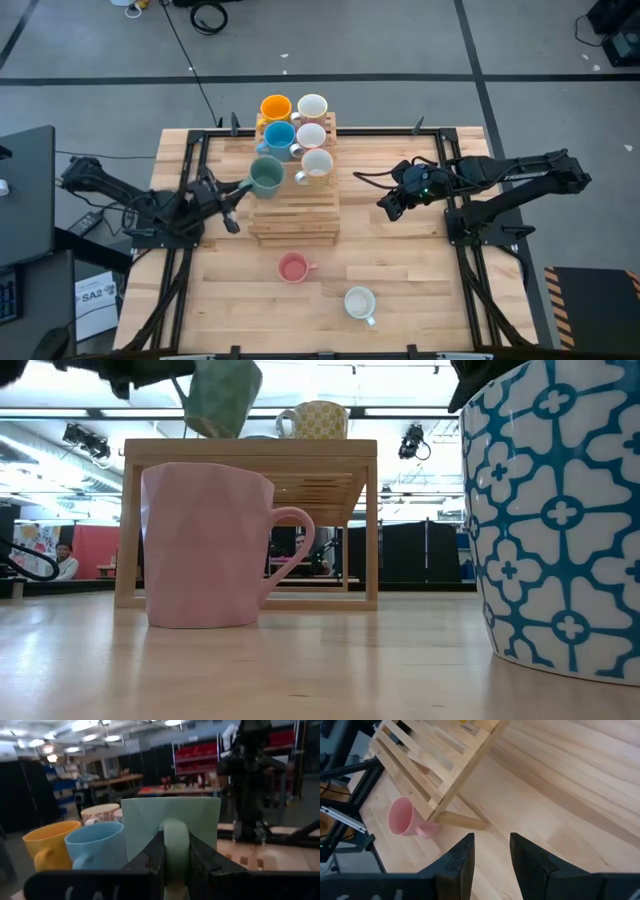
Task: Place coffee mugs
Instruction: Put the green mug on the shelf
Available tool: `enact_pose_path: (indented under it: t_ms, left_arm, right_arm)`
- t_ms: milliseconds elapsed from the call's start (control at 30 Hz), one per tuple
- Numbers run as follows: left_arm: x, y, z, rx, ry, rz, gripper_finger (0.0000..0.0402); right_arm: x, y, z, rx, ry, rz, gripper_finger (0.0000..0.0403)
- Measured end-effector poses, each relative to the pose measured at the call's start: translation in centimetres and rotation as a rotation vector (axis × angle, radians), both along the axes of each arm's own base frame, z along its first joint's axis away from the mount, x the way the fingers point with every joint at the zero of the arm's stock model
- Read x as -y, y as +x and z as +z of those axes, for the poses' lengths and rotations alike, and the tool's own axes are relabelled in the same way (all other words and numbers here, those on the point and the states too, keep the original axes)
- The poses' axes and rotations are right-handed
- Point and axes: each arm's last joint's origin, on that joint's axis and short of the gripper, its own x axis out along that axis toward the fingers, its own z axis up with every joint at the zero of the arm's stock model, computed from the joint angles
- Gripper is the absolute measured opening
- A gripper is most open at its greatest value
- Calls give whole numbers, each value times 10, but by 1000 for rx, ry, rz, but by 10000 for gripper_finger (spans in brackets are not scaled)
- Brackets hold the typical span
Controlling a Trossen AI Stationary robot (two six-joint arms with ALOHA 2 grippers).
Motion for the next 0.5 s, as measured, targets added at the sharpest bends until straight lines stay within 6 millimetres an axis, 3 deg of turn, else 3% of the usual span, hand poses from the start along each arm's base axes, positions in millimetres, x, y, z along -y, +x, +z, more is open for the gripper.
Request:
enact_pose_path:
  t_ms: [367, 500]
  left_arm:
    - [-22, -11, -56, 221, 44, -23, 51]
    - [-29, -11, -65, 235, 60, -84, 51]
  right_arm:
    - [0, 4, 4, 60, 5, 0, 130]
    - [0, 5, 5, 76, 7, 0, 130]
